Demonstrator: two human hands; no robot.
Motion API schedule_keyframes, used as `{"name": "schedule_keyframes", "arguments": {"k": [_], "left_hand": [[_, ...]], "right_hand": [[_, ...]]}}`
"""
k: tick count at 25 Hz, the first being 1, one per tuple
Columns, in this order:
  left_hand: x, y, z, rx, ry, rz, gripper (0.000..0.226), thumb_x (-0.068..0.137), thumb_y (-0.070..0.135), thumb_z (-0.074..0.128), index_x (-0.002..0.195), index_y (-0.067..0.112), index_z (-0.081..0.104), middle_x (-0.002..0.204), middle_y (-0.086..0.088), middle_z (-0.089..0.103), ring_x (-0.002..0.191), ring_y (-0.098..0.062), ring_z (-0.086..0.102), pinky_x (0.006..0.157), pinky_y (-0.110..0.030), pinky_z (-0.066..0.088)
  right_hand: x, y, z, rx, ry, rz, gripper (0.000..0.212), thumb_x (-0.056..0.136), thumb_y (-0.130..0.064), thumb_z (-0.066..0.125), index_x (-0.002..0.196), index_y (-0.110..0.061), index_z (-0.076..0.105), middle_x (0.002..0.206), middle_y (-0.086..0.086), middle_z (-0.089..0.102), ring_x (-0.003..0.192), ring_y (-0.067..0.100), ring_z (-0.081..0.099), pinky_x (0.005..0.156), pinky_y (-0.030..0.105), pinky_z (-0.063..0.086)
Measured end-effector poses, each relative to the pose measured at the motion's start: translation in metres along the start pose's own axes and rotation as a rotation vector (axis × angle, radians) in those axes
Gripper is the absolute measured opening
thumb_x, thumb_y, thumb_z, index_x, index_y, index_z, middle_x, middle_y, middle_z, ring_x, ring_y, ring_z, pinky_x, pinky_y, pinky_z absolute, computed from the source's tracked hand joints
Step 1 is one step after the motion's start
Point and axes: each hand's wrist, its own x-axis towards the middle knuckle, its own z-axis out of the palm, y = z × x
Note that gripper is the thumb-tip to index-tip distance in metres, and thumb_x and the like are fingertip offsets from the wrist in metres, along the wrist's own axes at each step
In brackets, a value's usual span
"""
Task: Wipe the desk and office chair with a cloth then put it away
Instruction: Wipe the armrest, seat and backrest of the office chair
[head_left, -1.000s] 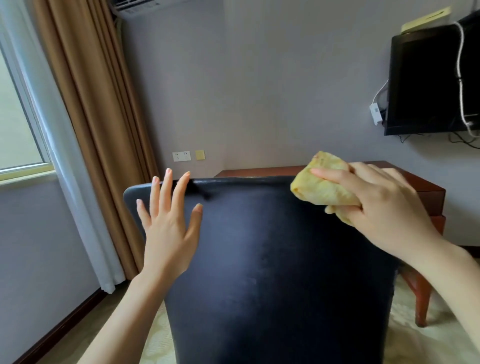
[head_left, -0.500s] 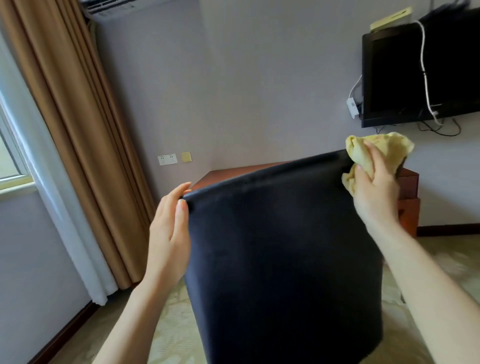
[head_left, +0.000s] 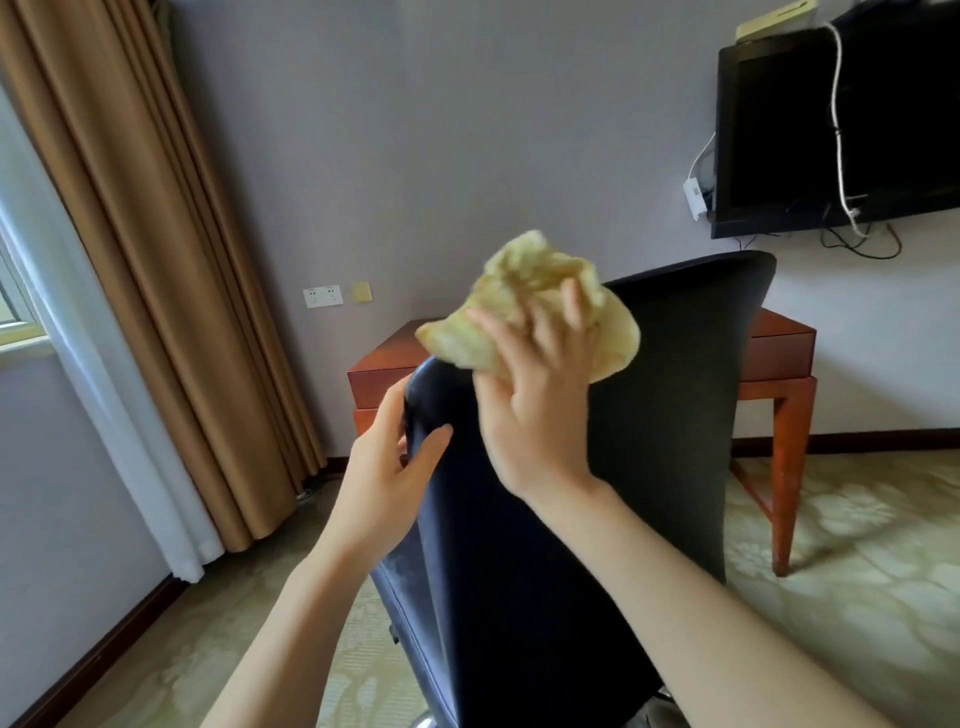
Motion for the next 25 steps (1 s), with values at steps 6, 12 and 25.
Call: {"name": "schedule_keyframes", "arguments": {"k": [6,12,25], "left_hand": [[-0.004,0.000,-0.011,-0.084,-0.070,-0.053,0.046,0.090,-0.002,0.054,0.124,0.030,0.055,0.116,0.015,0.065,0.114,-0.002,0.057,0.097,-0.024,0.047],[-0.032,-0.032,-0.012,-0.017,-0.178,-0.252,0.061,0.094,-0.012,0.033,0.136,0.029,0.048,0.133,0.010,0.056,0.128,-0.005,0.046,0.107,-0.027,0.038],[-0.097,-0.100,-0.008,0.066,-0.034,-0.499,0.049,0.097,-0.003,0.032,0.136,0.022,0.049,0.139,0.004,0.050,0.131,-0.011,0.042,0.105,-0.018,0.032]], "right_hand": [[-0.011,0.011,-0.006,-0.303,-0.266,-0.606,0.046,0.085,-0.025,0.047,0.129,-0.030,0.059,0.147,0.004,0.043,0.141,0.038,0.021,0.113,0.060,0.011],[-0.002,0.036,-0.022,-0.245,-0.078,-0.126,0.051,0.092,-0.028,0.047,0.142,-0.026,0.042,0.151,0.015,0.033,0.141,0.045,0.016,0.111,0.063,0.017],[-0.054,0.012,0.062,-0.371,-0.058,-0.577,0.033,0.096,-0.022,0.048,0.125,-0.027,0.063,0.138,0.012,0.052,0.131,0.047,0.028,0.106,0.068,0.015]]}}
